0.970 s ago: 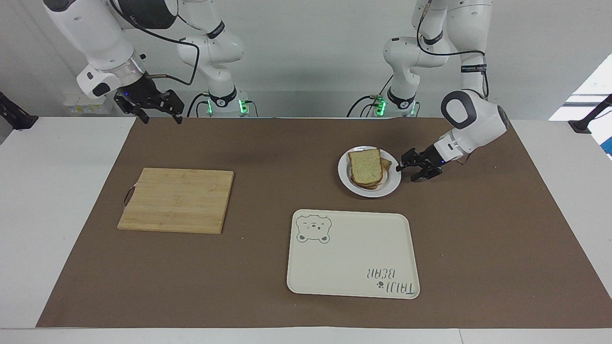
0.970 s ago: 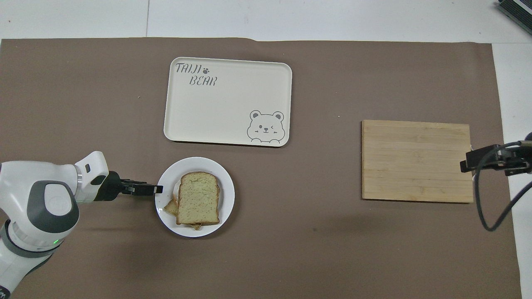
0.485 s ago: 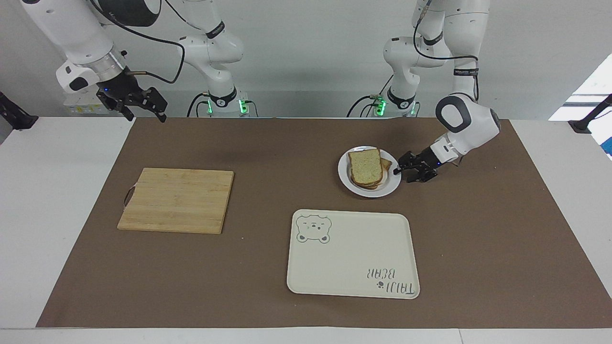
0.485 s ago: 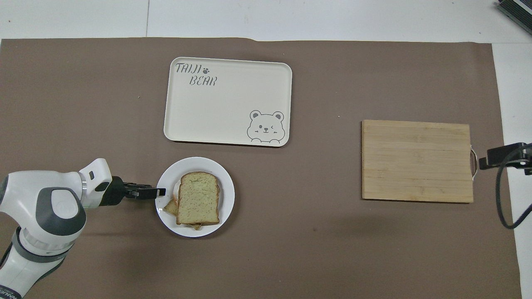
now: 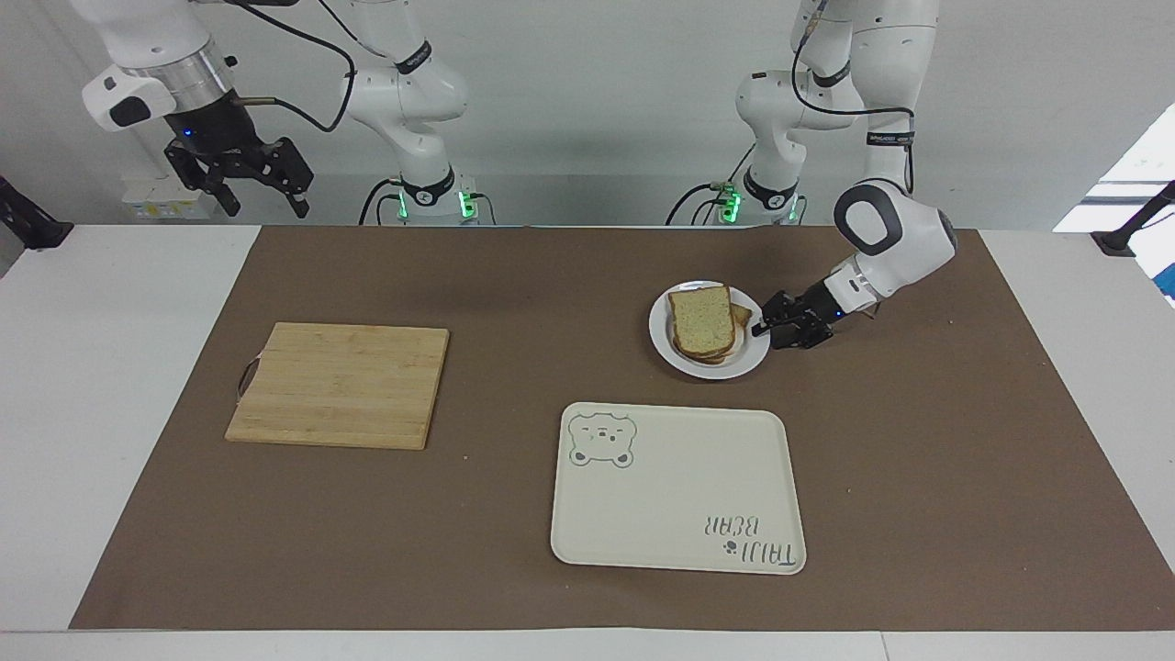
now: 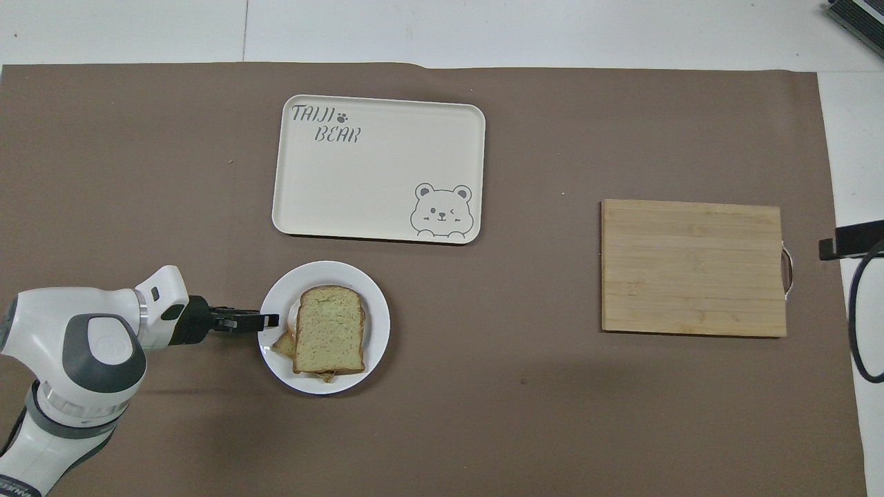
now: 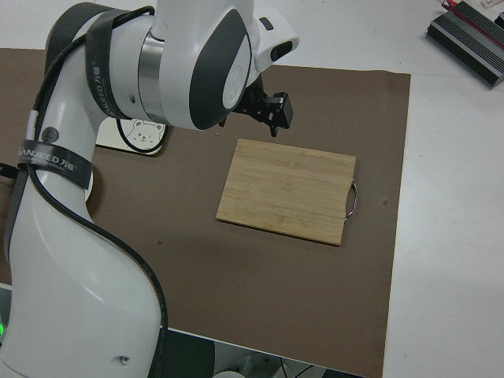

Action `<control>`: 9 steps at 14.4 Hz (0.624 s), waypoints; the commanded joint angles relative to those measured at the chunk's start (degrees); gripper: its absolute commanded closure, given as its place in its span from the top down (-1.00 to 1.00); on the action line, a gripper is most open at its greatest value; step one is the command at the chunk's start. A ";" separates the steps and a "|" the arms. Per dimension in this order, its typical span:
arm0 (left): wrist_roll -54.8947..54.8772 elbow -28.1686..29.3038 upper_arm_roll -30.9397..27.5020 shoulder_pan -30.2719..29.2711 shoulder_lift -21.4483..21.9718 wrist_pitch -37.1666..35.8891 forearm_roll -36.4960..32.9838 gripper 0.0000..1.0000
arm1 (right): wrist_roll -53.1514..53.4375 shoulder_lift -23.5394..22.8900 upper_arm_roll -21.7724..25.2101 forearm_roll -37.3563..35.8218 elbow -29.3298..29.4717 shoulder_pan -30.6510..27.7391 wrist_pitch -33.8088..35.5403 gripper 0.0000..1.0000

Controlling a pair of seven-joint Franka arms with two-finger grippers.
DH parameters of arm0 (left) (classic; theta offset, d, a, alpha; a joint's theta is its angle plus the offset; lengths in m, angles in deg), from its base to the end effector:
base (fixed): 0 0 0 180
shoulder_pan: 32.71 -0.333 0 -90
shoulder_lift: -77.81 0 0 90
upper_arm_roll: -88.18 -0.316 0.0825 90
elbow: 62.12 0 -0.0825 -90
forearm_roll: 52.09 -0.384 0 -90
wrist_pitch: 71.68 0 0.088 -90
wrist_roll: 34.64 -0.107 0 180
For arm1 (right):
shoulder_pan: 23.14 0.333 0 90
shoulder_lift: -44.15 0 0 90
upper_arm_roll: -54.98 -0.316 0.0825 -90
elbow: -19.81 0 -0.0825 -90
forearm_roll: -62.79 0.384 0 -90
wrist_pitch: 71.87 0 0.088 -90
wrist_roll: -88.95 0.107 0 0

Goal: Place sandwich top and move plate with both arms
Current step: 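Grip the white plate rim with the left gripper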

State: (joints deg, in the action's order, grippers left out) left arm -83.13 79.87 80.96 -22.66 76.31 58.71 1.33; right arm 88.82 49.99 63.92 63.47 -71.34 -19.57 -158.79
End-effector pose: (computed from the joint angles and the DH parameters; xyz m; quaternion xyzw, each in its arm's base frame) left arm 0.4534 -0.0419 0.2689 0.9427 -0.0884 0.0252 0.3208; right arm 0.5147 -0.0519 0.6642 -0.9988 0.0450 -0.0141 0.0132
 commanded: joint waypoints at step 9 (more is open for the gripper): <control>-0.55 1.62 -0.60 -0.21 2.29 -8.57 3.19 -1.00 | -0.84 0.83 -0.94 -3.40 -0.61 2.14 1.49 1.00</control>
State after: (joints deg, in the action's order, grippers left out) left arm -83.12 80.01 80.59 -22.68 77.31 51.57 4.07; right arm 88.81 50.08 63.30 61.79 -71.18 -17.33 -157.75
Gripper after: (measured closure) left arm 0.921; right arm 0.000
